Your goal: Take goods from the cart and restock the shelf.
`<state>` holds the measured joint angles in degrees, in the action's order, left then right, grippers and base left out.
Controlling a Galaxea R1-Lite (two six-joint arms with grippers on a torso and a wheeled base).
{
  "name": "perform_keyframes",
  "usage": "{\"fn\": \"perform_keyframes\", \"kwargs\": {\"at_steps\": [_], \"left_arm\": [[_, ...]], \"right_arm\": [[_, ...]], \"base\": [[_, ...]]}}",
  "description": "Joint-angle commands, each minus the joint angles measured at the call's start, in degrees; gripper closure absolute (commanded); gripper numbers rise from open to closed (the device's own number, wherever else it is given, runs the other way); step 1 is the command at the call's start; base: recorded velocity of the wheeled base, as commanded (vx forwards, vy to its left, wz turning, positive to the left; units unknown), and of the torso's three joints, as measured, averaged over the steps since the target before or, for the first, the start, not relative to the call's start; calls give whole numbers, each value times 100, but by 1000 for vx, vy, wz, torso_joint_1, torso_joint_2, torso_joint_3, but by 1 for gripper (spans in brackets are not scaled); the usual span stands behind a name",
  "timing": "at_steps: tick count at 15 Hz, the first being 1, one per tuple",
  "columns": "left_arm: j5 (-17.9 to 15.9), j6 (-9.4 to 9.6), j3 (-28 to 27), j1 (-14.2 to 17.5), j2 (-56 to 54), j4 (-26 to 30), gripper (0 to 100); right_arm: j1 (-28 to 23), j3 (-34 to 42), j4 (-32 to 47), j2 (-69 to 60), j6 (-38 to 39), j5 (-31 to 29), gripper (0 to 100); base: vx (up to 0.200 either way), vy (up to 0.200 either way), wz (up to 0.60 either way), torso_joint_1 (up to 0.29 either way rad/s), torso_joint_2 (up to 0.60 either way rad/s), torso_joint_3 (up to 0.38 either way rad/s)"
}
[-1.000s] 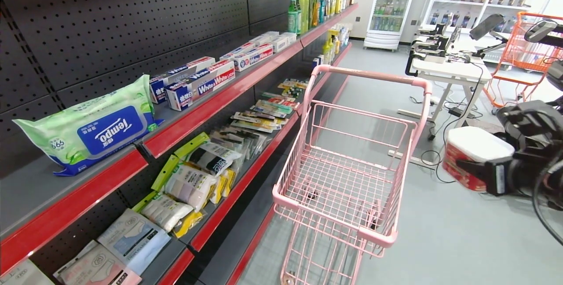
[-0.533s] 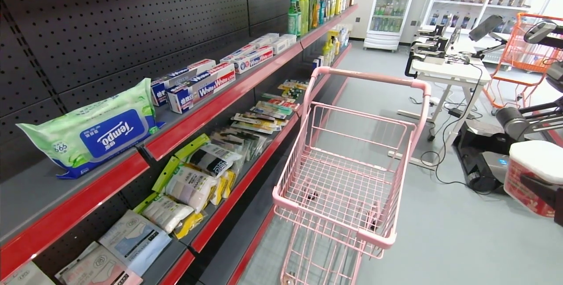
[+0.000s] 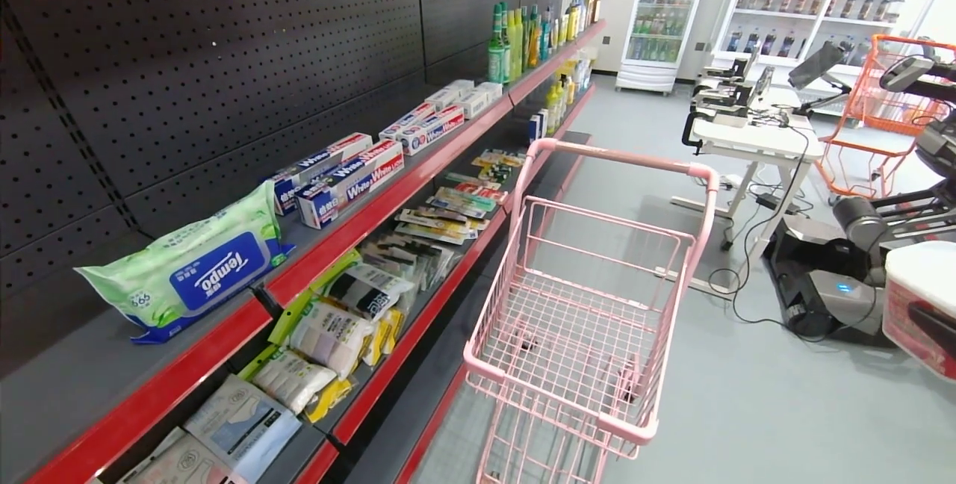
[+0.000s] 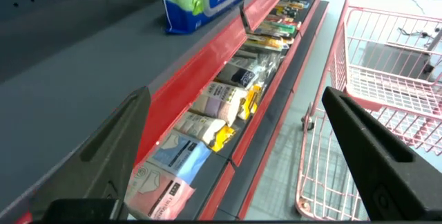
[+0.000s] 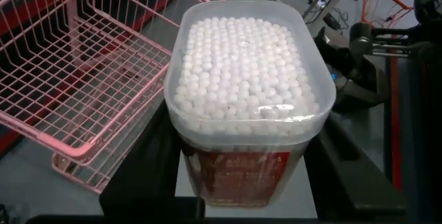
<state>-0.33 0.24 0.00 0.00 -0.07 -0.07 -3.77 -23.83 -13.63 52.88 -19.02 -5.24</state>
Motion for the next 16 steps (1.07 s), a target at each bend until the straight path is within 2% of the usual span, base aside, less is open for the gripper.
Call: {"fn": "perform_keyframes", "kwargs": {"at_steps": [1,6,16], "left_arm": [[-2,2,0,0,7,-1,0],[-2,2,0,0,7,-1,0],[-2,11,0,0,7,-1,0]], "right_arm": [[8,89,-8,-15,-5,6,100],[16,-122,-17,135,3,50,100],[34,-51,-17,170,3,137,100]], "base": [[0,0,0,178,-398,-212],[0,0,0,176,-374,-201],[0,0,0,165,-348,-183]]}}
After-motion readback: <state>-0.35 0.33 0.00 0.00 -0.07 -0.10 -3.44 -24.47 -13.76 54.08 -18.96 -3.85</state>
